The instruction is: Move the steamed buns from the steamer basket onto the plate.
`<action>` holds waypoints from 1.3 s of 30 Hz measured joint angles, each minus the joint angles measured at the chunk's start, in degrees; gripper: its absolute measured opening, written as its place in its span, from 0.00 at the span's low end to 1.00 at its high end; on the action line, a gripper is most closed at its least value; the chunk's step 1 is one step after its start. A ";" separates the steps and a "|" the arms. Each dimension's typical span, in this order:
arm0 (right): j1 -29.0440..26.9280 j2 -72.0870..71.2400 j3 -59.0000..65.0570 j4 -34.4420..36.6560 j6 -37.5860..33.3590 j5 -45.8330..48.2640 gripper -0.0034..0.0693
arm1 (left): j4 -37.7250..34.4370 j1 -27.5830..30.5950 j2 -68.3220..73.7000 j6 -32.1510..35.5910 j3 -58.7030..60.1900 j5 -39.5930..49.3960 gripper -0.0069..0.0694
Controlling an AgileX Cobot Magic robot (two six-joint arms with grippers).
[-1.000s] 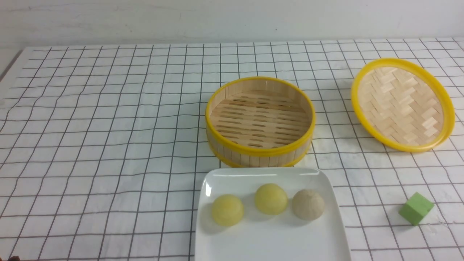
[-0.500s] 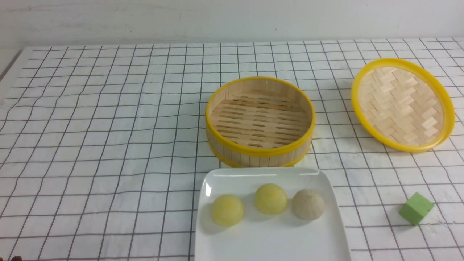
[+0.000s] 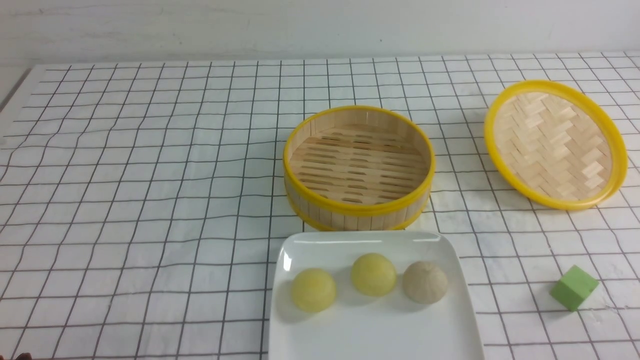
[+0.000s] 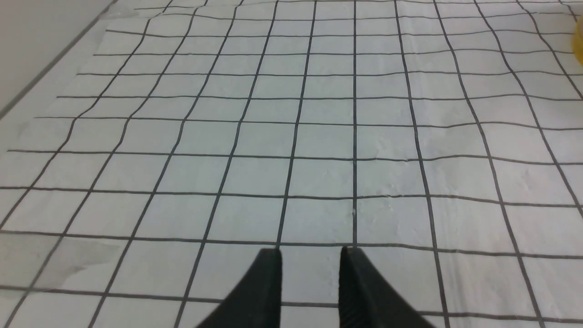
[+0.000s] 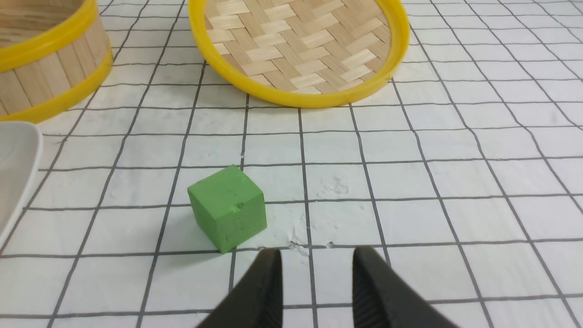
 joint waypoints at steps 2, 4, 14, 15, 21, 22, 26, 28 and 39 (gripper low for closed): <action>0.00 0.00 0.00 0.00 0.00 0.00 0.38 | 0.00 0.00 0.00 0.00 0.00 0.00 0.37; 0.00 0.00 0.00 0.00 0.00 0.00 0.38 | 0.00 0.00 0.00 0.00 0.00 0.00 0.38; 0.00 0.00 0.00 0.00 0.00 0.00 0.38 | 0.00 0.00 0.00 0.00 0.00 0.00 0.40; 0.00 0.00 0.00 0.00 0.00 0.00 0.38 | 0.00 0.00 0.00 0.00 0.00 0.00 0.40; 0.00 0.00 0.00 0.00 0.00 0.00 0.38 | 0.00 0.00 0.00 0.00 0.00 0.00 0.40; 0.00 0.00 0.00 0.00 0.00 0.00 0.38 | 0.00 0.00 0.00 0.00 0.00 0.00 0.40; 0.00 0.00 0.00 0.00 0.00 0.00 0.38 | 0.00 0.00 0.00 0.00 0.00 0.00 0.40; 0.00 0.00 0.00 0.00 0.00 0.00 0.38 | 0.00 0.00 0.00 0.00 0.00 0.00 0.40; 0.00 0.00 0.00 0.00 0.00 0.00 0.38 | 0.00 0.00 0.00 0.00 0.00 0.00 0.40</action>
